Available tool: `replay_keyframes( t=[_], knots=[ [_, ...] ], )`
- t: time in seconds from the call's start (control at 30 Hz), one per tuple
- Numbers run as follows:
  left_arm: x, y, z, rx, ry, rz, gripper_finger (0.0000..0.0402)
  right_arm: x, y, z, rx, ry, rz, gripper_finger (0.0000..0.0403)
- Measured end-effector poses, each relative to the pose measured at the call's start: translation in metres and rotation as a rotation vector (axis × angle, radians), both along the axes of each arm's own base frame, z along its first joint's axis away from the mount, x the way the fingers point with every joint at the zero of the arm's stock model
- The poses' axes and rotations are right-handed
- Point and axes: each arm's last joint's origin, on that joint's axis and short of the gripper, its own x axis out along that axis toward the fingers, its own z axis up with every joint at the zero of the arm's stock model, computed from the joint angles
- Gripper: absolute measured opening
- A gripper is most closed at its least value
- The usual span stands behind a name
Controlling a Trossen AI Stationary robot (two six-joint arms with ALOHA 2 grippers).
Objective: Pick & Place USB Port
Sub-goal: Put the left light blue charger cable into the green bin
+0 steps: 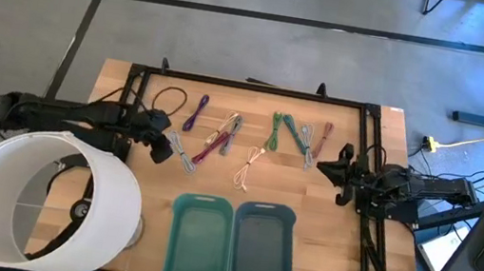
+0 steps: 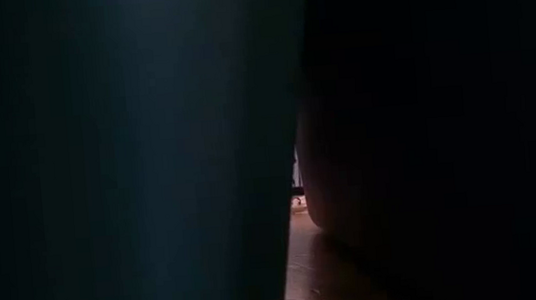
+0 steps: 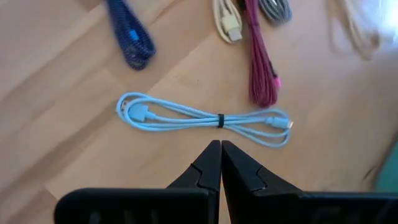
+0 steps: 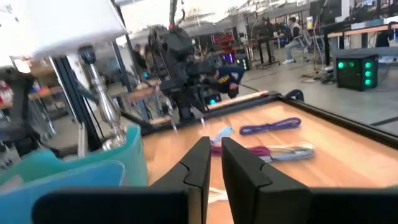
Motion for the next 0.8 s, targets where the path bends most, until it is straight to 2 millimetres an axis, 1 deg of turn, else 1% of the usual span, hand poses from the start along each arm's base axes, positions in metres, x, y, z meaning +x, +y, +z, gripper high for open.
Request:
replay_keyframes(
  t=[0.07,0.13,0.23,0.33,0.5,0.57,0.7,0.73,0.8],
  knots=[
    [0.004,-0.002,-0.004,0.045,0.054,-0.127,0.0006,-0.001,0.0,0.004,-0.017,0.014,0.002,0.0044],
    [0.011,-0.003,-0.008,0.083,0.073,-0.21,0.0007,-0.003,0.0,0.008,-0.021,0.022,0.001,0.0044],
    [0.019,-0.004,-0.015,0.074,0.113,-0.27,0.0018,-0.005,-0.001,0.015,-0.019,0.013,0.001,0.0044],
    [0.025,-0.004,-0.025,0.054,0.185,-0.285,0.0045,-0.005,-0.001,0.018,-0.017,0.003,0.002,0.0044],
    [0.036,-0.002,-0.041,0.053,0.262,-0.292,0.0113,-0.005,-0.001,0.017,0.023,0.004,0.004,0.0044],
    [0.044,-0.001,-0.044,0.092,0.237,-0.324,0.014,-0.005,-0.001,0.017,0.036,0.002,0.001,0.0044],
    [0.069,0.002,-0.041,0.186,0.053,-0.412,0.0181,-0.005,-0.001,0.017,0.076,-0.002,0.002,0.0044],
    [0.072,0.002,-0.04,0.2,0.027,-0.427,0.0187,-0.005,-0.001,0.017,0.081,-0.003,0.003,0.0044],
    [0.073,0.003,-0.043,0.201,0.053,-0.42,0.0195,-0.005,-0.001,0.017,0.083,-0.001,0.007,0.0044]
  ],
)
